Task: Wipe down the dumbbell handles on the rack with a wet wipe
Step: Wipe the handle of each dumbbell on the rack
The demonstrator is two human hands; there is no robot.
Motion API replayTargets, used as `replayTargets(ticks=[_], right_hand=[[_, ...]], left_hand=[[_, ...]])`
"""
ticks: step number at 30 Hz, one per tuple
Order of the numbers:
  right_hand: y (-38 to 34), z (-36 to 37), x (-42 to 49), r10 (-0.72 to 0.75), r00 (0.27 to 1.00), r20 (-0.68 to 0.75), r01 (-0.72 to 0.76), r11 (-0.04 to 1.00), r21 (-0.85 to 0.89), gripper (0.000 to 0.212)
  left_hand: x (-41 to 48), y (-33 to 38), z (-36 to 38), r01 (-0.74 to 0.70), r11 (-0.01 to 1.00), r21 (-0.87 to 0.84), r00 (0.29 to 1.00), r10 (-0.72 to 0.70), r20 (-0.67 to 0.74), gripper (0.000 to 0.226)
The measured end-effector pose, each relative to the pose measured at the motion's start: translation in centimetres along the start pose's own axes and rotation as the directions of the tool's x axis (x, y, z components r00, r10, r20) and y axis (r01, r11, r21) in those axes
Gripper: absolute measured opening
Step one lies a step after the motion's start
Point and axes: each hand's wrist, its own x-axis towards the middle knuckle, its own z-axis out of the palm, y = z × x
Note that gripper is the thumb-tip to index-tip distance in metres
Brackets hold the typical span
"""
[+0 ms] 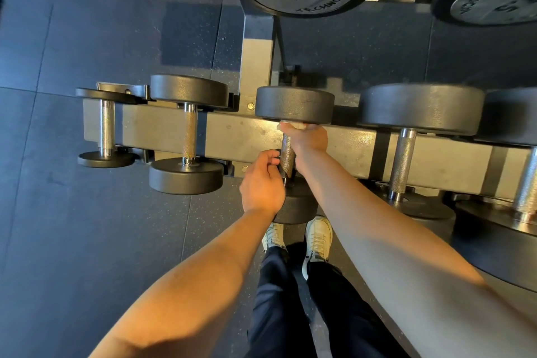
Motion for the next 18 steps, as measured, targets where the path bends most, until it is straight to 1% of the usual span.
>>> replayTargets(ticks=[2, 5, 6, 8, 11, 13, 15, 16, 18], right_hand=[[0.1, 0.3, 0.1, 0.040, 0.999, 0.001, -0.040, 0.999, 0.028, 0.027], [0.6, 0.3, 0.2, 0.081, 0.997, -0.005, -0.080, 0.992, 0.102, 0.034], [0.7, 0.4, 0.1, 0.088, 0.996, -0.008, -0.086, 0.988, 0.127, 0.031], [0.8, 0.5, 0.0, 0.088, 0.996, -0.011, -0.085, 0.984, 0.159, 0.018], [1.2, 0.3, -0.2, 0.062, 0.997, -0.055, -0.050, 0.980, 0.193, 0.019], [1.5, -0.2, 0.0, 0.058, 0.992, -0.113, -0.031, 0.973, 0.230, 0.012], [1.8, -0.9, -0.1, 0.012, 0.994, -0.111, 0.007, 0.985, 0.174, 0.013], [2.0, -1.0, 0.0, -0.026, 0.997, -0.076, 0.035, 0.992, 0.121, 0.014], [2.6, -0.9, -0.1, -0.087, 0.996, 0.013, 0.087, 0.996, 0.022, 0.009]], left_hand=[[0.0, 0.0, 0.0, -0.003, 1.000, -0.001, 1.000, 0.003, -0.002, 0.035], [0.1, 0.0, 0.1, -0.003, 1.000, 0.002, 1.000, 0.003, -0.003, 0.036], [0.1, -0.1, 0.1, -0.004, 1.000, -0.001, 1.000, 0.004, -0.004, 0.036], [0.0, 0.0, 0.0, -0.008, 1.000, -0.001, 1.000, 0.008, -0.007, 0.036], [0.1, -0.1, 0.1, -0.014, 1.000, -0.004, 1.000, 0.014, -0.010, 0.036], [0.1, -0.1, 0.1, -0.016, 1.000, -0.004, 1.000, 0.016, -0.010, 0.036], [0.2, -0.1, 0.1, -0.019, 1.000, -0.005, 1.000, 0.019, -0.011, 0.036], [0.1, -0.2, 0.1, -0.020, 1.000, -0.007, 1.000, 0.020, -0.011, 0.036], [0.1, -0.2, 0.0, -0.028, 1.000, -0.003, 1.000, 0.027, -0.010, 0.036]])
